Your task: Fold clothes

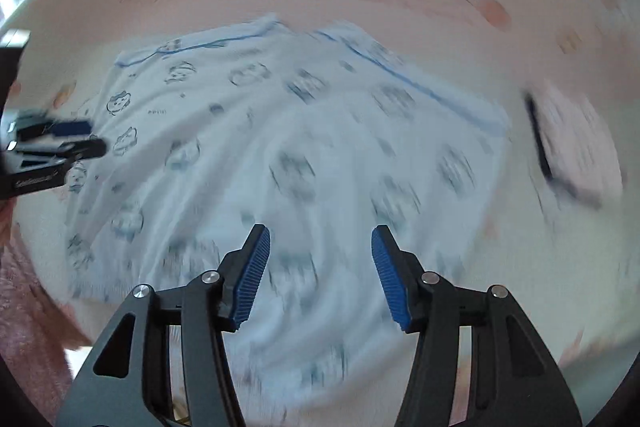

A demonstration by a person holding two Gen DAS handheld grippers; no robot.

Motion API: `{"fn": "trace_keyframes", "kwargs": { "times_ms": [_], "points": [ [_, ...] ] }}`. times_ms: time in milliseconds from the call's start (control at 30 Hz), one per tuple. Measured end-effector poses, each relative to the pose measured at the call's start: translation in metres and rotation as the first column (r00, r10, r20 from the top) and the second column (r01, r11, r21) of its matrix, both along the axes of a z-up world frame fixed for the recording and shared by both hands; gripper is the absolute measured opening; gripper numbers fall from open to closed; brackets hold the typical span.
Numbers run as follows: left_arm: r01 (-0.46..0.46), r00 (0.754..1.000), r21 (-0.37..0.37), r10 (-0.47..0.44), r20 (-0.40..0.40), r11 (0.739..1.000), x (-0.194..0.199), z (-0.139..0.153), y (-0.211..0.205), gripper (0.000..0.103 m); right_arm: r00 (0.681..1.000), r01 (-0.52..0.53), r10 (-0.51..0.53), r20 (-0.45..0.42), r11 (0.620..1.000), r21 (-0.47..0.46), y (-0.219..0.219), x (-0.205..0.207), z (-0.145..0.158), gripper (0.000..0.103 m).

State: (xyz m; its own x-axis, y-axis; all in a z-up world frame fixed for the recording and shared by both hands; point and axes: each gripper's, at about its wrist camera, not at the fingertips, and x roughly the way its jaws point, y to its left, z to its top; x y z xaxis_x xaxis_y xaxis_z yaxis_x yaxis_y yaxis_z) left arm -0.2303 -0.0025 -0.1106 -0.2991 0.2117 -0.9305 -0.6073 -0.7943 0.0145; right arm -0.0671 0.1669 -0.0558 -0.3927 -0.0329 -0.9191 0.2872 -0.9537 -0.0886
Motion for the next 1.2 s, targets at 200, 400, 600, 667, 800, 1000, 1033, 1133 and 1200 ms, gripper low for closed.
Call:
{"fn": "trace_keyframes", "kwargs": {
  "times_ms": [200, 400, 600, 667, 800, 1000, 1033, 1133, 1200],
  "points": [
    [0.064, 0.998, -0.055, -0.062, 0.030, 0.996, -0.041, -0.024, -0.015, 0.059, 0.988, -0.147, 0.144, 0.048, 0.987, 0.067, -0.026, -0.084, -0.030, 0.054],
    [-0.133, 0.990, -0.038, 0.135, 0.048, 0.990, -0.103, -0.012, -0.098, 0.062, 0.981, -0.079, 0.084, 0.177, 0.996, -0.035, 0.028, -0.117, -0.051, 0.064],
    [-0.391, 0.913, 0.219, 0.345, 0.218, 0.894, -0.138, -0.020, -0.129, 0.061, 0.997, -0.072, 0.076, 0.014, 0.979, -0.191, -0.012, -0.157, 0.002, 0.062],
    [-0.402, 0.907, 0.218, 0.355, 0.227, 0.889, -0.144, -0.028, -0.122, 0.061, 0.998, -0.066, 0.065, -0.012, 0.973, -0.220, -0.036, -0.180, 0.009, 0.062],
    [-0.399, 0.910, 0.244, 0.349, 0.222, 0.884, -0.153, -0.028, -0.115, 0.060, 0.996, -0.083, 0.079, -0.033, 0.984, -0.158, -0.083, -0.261, -0.011, 0.062],
    [-0.420, 0.900, 0.247, 0.368, 0.232, 0.873, -0.165, -0.028, -0.108, 0.005, 0.987, -0.100, 0.114, 0.117, 0.988, -0.118, -0.101, -0.315, -0.050, 0.057],
    [-0.411, 0.905, 0.236, 0.365, 0.217, 0.880, -0.166, -0.026, -0.104, 0.004, 0.983, -0.101, 0.120, 0.136, 0.985, -0.138, -0.102, -0.318, -0.055, 0.055],
    [-0.363, 0.930, 0.218, 0.341, 0.135, 0.906, -0.167, -0.016, -0.095, 0.004, 0.982, -0.127, 0.149, 0.116, 0.975, -0.182, -0.104, -0.320, -0.050, 0.006],
    [-0.346, 0.938, 0.203, 0.334, 0.094, 0.916, -0.169, -0.012, -0.093, 0.004, 0.986, -0.113, 0.134, 0.103, 0.976, -0.184, -0.102, -0.323, -0.050, 0.006]
  ]
}}
